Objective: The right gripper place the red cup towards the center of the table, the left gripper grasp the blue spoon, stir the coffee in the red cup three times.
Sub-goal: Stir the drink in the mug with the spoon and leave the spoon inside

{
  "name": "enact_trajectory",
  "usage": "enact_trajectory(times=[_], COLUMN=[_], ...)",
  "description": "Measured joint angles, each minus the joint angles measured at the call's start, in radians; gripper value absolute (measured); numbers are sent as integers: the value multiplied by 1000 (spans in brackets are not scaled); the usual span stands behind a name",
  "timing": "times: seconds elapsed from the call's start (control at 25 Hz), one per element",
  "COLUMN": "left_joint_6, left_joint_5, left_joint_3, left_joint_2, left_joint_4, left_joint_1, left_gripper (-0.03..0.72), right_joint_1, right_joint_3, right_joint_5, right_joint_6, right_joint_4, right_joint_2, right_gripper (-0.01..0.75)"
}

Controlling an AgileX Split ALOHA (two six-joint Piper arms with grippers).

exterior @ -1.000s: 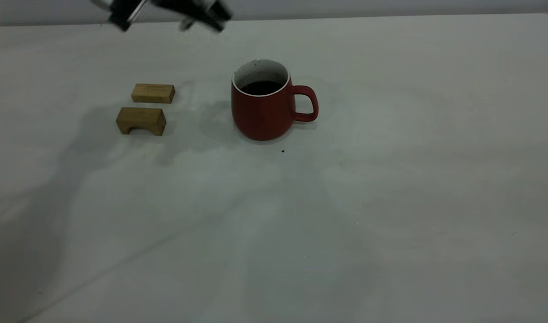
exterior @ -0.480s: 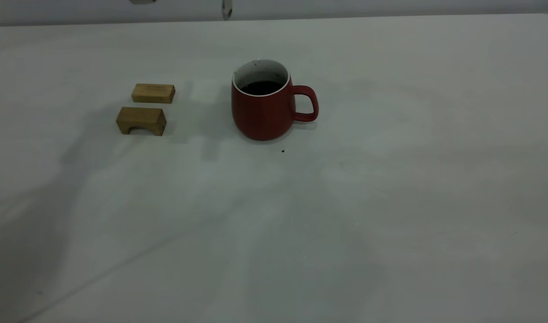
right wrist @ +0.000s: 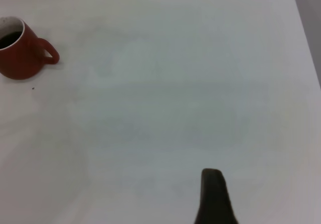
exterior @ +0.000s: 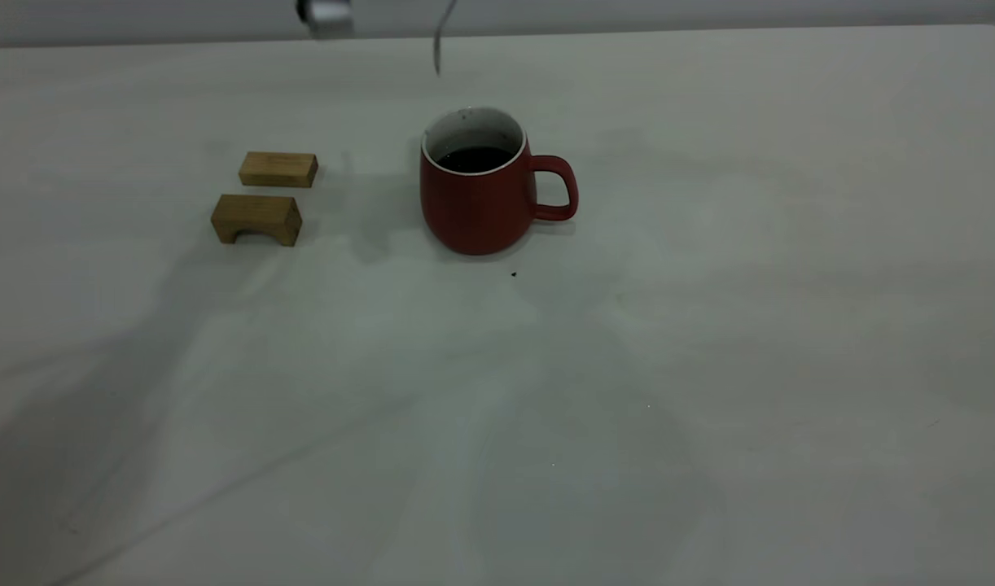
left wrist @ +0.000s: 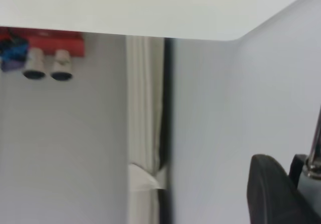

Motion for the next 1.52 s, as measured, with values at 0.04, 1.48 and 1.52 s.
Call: enact_trajectory(times=[0.04,1.48,1.52], left_joint_6=[3,306,302], left_joint_5=[-6,-46,-26], left_joint_3=[0,0,0], left_joint_2=[21,240,240], left_joint_4=[-33,-293,-276], left_joint_1=[-3,-58,-57], left_gripper=[106,106,106], right_joint_1=[0,0,0], right_joint_3=[0,0,0], right_joint_5=[0,0,0], right_joint_6=[0,0,0], right_joint_4=[0,0,0], right_joint_2=[0,-1,-1], right_gripper=[572,572,572])
